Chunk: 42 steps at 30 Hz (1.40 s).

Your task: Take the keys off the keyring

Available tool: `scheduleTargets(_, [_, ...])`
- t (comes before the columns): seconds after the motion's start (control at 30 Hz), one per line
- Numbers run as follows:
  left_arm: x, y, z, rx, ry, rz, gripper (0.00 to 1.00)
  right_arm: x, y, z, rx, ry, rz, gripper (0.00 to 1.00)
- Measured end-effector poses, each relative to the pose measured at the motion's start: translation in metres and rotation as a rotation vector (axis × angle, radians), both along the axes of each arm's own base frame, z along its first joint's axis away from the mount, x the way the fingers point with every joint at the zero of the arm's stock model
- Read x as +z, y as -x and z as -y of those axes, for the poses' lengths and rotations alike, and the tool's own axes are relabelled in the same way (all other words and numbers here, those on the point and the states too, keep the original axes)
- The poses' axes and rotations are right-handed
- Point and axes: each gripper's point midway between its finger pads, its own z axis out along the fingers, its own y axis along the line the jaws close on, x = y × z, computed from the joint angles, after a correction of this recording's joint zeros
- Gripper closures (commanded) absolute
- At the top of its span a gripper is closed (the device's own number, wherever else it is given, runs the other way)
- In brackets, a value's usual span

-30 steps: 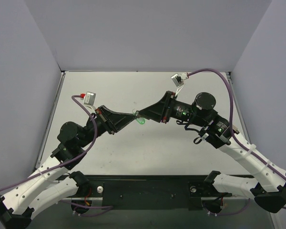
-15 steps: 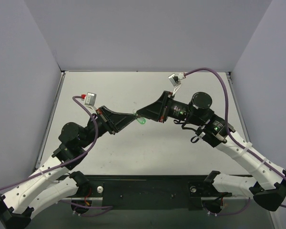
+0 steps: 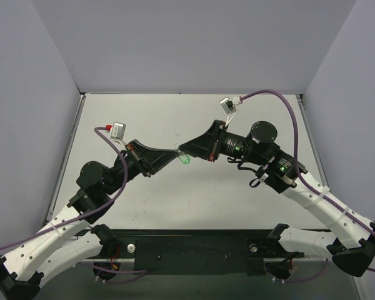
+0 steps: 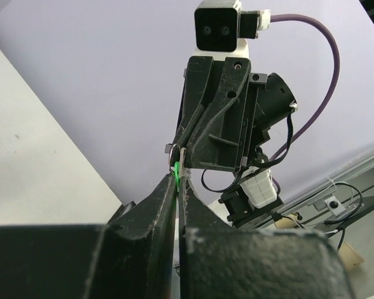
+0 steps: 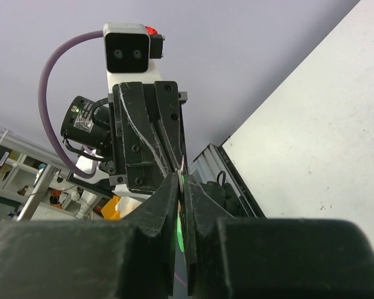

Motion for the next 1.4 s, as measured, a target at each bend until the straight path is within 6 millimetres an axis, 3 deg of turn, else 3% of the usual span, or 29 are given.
scheduleTargets(0.1, [-0.004, 0.001, -0.002, 0.012, -0.032, 0.005, 0.55, -0.003, 0.002, 0.0, 0.012, 0.011, -0.003, 1.0])
scheduleTargets(0.23, [-0.008, 0.0, -0.008, 0.047, -0.078, 0.007, 0.44, -0.004, 0.007, -0.001, 0.038, 0.017, 0.003, 1.0])
scheduleTargets(0.43, [-0.002, 0.002, -0.021, 0.104, -0.126, 0.031, 0.43, -0.002, 0.017, -0.002, 0.098, 0.019, 0.013, 1.0])
scheduleTargets(0.63, [0.003, 0.006, -0.032, 0.138, -0.133, 0.054, 0.47, 0.012, 0.03, -0.009, 0.197, -0.044, 0.018, 1.0])
scheduleTargets(1.4, [0.017, 0.015, -0.03, 0.095, -0.098, 0.1, 0.57, 0.025, 0.039, -0.015, 0.28, -0.106, 0.018, 1.0])
